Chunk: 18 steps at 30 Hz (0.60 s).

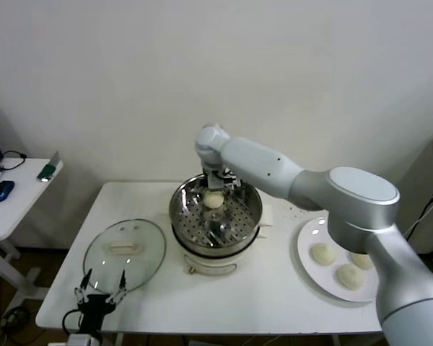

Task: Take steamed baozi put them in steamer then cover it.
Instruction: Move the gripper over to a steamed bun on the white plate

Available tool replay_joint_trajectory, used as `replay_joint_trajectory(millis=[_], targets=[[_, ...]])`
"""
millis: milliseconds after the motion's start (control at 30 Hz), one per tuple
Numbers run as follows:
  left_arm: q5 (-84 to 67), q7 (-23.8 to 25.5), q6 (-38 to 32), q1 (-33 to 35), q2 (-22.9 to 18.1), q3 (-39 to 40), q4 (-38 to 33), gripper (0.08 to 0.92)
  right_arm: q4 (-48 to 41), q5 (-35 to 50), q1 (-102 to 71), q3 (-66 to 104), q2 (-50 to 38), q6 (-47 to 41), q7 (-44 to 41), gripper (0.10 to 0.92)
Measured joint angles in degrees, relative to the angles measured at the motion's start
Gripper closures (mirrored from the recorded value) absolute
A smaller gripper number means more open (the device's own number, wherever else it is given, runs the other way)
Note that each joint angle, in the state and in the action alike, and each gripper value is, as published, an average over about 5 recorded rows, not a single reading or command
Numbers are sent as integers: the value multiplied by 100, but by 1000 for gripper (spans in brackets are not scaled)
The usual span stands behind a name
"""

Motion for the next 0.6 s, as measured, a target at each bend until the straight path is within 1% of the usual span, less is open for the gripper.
replay_joint_trajectory(millis=[133,300,433,600], targets=[[-10,-7,-1,-4,0,-5,14,177,127,190,151,-1,-98,-76,-65,202],[-10,-15,-4,5,0,14,29,177,371,759,521,-150,-371,-329,-78,203],[-8,-16,-1,17,1,30,7,177,757,1604,1039,-632,-812,-875,156,203],[-8,-10,39,-5,-5,56,-59,177,1413,3000,1698,-1452,-1606,-2038,350,203]])
